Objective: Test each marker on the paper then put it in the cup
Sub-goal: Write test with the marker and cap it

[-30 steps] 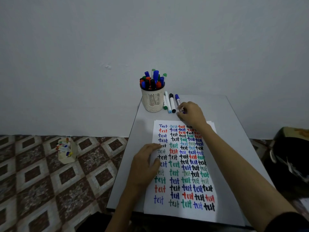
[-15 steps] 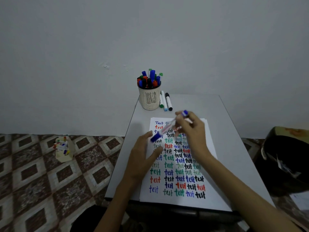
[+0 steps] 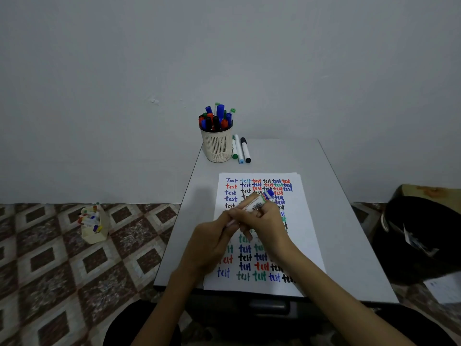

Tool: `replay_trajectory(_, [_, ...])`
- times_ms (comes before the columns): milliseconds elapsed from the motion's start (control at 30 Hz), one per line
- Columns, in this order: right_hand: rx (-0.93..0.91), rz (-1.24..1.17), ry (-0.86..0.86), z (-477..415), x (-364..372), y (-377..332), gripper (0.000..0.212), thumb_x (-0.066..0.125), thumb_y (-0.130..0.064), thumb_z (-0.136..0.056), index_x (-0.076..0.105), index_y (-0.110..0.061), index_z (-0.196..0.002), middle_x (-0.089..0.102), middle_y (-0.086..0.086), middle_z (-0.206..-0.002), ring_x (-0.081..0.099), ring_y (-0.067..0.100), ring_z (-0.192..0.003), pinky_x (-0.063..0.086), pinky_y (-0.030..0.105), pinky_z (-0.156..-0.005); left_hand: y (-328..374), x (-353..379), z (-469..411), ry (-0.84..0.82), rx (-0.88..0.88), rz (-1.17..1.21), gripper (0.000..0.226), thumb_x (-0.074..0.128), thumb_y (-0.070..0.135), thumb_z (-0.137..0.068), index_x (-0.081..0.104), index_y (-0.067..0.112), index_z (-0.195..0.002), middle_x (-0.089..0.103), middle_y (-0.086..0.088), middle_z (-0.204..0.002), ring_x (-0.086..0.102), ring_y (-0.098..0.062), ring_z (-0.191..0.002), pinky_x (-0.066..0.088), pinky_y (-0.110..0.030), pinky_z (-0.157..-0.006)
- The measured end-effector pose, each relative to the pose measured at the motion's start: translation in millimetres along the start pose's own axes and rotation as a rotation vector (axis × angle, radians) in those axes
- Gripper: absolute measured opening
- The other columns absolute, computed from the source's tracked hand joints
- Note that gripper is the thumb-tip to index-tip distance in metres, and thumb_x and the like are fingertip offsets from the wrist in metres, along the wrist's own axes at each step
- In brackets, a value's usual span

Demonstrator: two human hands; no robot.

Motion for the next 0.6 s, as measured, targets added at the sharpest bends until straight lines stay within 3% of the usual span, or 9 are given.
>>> replay_trajectory(133, [-0.019,0.017,-0.071,0.6,-3.4,-5.8,0.017,0.07,-0.008,-0.085,0.065,0.006,-0.08,0.06,0.035,-0.069,0.048,0.032,-0.054,0.037,0.025,-0.041,1.2,-1.7,-0.1,0.024,0.025,-0.018,0.033,0.032,0.05,-0.097,0.048,0.03,-0.118,0.043,0.012,-0.051,0.049,-0.007,-0.044,0.041,-0.019,-0.042])
replay_trajectory(233, [-0.005,-0.001,-0.065,-0.7,-11.7,-11.7,0.014,0.072,-0.006,-0.082,0.06,0.002,-0.082,0.062,0.028,-0.071,0.051,0.022,-0.048,0.037,0.022,-0.04,3.2,1.2,-1.8,0.003,0.033,-0.095,0.035,0.031,0.056,-0.095,0.044,0.035,-0.119,0.044,0.014,-0.054,0.05,-0.005,-0.047,0.041,-0.013,-0.046])
replay_trajectory(367, [-0.062,-0.283,0.182,-23.8,-50.0,-27.7,0.012,0.056,0.003,-0.088,0.052,-0.006,-0.082,0.064,0.006,-0.069,0.046,0.009,-0.043,0.036,0.017,-0.036,-4.9,3.9,-3.2,0.01,-0.024,-0.167,0.038,0.048,0.041,-0.091,0.041,0.032,-0.128,0.052,0.012,-0.074,0.052,-0.005,-0.064,0.046,-0.017,-0.059])
replay_trajectory(467, [-0.068,-0.415,0.332,-48.9,-91.1,-32.0,0.01,0.05,0.0,-0.093,0.058,-0.006,-0.094,0.067,0.007,-0.08,0.063,0.016,-0.062,0.051,0.021,-0.049,-9.3,13.5,-4.7,-0.066,0.013,-0.254,0.038,0.051,0.032,-0.089,0.047,0.026,-0.126,0.052,0.012,-0.097,0.046,-0.003,-0.086,0.043,-0.024,-0.078])
replay_trajectory(533, [-0.047,-0.33,0.334,-61.2,-106.5,-26.5,0.008,0.054,-0.003,-0.092,0.062,-0.005,-0.091,0.071,0.013,-0.092,0.071,0.023,-0.081,0.058,0.027,-0.058,-10.6,18.3,-6.2,-0.101,0.048,-0.299,0.035,0.049,0.031,-0.089,0.05,0.024,-0.123,0.053,0.009,-0.106,0.043,-0.003,-0.094,0.038,-0.023,-0.083])
replay_trajectory(600, [-0.006,-0.234,0.318,-69.1,-113.9,-17.7,0.005,0.063,0.0,-0.087,0.063,-0.004,-0.085,0.072,0.016,-0.096,0.072,0.027,-0.085,0.059,0.029,-0.06,-11.4,18.7,-6.9,-0.105,0.049,-0.291,0.033,0.048,0.031,-0.088,0.053,0.023,-0.119,0.054,0.007,-0.11,0.043,-0.003,-0.097,0.035,-0.022,-0.084])
Point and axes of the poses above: each hand's wrist, its own z-axis away from the middle knuckle, its own x-axis out of the palm, y = z × x, the point moved 4 cm from there along -z, towards the middle knuckle
